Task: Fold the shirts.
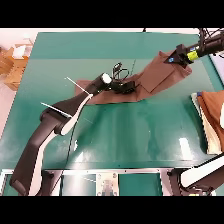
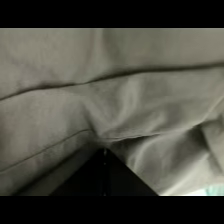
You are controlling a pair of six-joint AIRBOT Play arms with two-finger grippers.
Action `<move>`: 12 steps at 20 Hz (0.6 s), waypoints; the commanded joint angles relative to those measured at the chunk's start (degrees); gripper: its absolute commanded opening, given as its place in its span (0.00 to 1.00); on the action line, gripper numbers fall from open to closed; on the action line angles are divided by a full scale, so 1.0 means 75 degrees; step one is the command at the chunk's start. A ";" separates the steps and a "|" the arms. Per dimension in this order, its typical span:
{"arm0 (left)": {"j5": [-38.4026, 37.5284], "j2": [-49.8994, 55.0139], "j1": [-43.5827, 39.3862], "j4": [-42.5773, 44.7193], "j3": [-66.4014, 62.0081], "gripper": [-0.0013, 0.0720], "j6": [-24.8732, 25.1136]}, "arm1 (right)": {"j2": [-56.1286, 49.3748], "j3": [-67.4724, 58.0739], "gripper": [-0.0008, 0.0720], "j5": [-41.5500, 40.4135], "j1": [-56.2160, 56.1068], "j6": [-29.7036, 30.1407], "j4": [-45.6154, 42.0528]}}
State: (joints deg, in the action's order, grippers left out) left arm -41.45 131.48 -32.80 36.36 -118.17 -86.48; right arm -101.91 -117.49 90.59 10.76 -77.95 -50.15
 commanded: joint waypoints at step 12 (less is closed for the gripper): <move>-0.3870 -0.1874 0.1813 -0.0522 -0.0035 0.05 0.0370 | 0.0367 0.0032 0.04 -0.0775 -0.1539 -0.0813 0.0079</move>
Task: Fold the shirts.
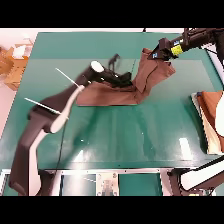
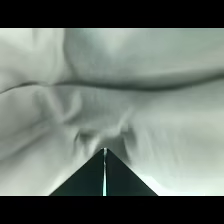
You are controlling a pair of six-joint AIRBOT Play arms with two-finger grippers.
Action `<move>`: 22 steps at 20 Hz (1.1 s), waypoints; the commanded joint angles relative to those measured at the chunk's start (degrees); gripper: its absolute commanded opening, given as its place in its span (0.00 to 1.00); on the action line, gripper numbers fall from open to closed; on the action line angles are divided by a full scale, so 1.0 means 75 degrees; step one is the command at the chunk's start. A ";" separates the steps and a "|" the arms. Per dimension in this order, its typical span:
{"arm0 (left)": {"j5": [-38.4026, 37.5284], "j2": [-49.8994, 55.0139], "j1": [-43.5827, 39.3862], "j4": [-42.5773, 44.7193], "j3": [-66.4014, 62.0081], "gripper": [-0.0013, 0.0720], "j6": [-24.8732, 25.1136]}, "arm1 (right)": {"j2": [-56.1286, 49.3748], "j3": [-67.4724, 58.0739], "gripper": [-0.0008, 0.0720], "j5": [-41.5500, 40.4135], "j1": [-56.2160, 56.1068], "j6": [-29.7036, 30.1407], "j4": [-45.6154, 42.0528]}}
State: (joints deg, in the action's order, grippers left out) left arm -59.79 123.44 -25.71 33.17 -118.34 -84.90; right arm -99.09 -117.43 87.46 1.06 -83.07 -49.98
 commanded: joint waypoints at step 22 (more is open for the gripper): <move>-0.3497 -0.3185 0.5496 0.0090 0.0085 0.05 0.0536 | -0.1279 0.0181 0.93 -0.3430 -0.2361 -0.1131 -0.0699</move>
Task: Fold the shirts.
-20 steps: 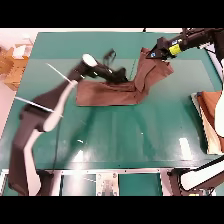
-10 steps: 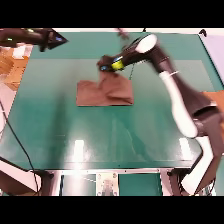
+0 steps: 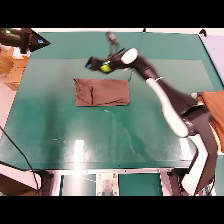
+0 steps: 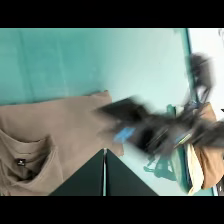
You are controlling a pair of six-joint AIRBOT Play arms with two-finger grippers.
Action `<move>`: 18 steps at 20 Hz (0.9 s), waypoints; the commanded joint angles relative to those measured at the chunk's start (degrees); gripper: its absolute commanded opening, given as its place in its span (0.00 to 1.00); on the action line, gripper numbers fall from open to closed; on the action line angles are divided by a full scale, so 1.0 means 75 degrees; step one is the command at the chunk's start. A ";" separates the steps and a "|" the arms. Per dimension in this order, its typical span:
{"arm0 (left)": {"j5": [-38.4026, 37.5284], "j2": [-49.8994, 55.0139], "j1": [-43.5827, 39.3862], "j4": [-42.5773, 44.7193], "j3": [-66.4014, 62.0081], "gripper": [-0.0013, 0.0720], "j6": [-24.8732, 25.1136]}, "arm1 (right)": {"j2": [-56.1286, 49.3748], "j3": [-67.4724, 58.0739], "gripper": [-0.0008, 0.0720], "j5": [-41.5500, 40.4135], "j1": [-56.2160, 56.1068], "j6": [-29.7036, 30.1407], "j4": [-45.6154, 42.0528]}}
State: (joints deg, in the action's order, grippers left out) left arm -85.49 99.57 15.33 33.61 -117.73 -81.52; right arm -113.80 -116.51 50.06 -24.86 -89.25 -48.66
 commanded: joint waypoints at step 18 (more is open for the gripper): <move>-0.0087 -0.0003 0.0023 0.0029 0.0003 0.05 0.0070 | 0.0303 0.4476 0.93 0.1029 0.2250 0.1195 0.2821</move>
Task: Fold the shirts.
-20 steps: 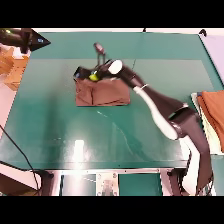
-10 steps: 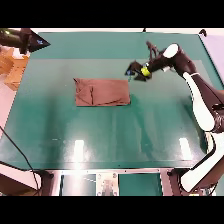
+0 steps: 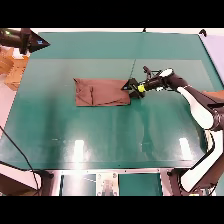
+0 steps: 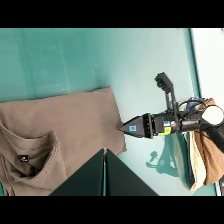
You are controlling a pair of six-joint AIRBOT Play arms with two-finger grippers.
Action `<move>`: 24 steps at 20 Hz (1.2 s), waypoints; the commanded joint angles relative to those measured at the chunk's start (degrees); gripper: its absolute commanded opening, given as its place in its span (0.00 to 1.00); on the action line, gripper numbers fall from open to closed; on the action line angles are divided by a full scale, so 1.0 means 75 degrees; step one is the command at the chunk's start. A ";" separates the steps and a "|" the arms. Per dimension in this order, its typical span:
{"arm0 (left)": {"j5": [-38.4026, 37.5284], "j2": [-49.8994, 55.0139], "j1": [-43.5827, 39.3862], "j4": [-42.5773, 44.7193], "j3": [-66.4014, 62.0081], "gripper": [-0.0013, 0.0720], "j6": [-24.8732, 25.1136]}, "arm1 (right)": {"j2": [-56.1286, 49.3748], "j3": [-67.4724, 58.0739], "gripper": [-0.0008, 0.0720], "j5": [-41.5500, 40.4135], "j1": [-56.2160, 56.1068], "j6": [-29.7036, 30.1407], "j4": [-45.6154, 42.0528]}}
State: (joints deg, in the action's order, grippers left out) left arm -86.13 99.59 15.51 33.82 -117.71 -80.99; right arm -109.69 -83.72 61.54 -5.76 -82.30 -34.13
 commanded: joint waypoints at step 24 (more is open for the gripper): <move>-0.0265 -0.0006 0.0000 0.0003 0.0000 0.05 -0.0198 | 0.2159 -0.4599 0.04 0.2553 0.7192 -0.1061 -0.1810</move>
State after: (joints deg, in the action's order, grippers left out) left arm -87.59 99.59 15.46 33.82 -117.71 -82.43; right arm -94.02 -117.80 77.89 37.93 -92.36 -47.03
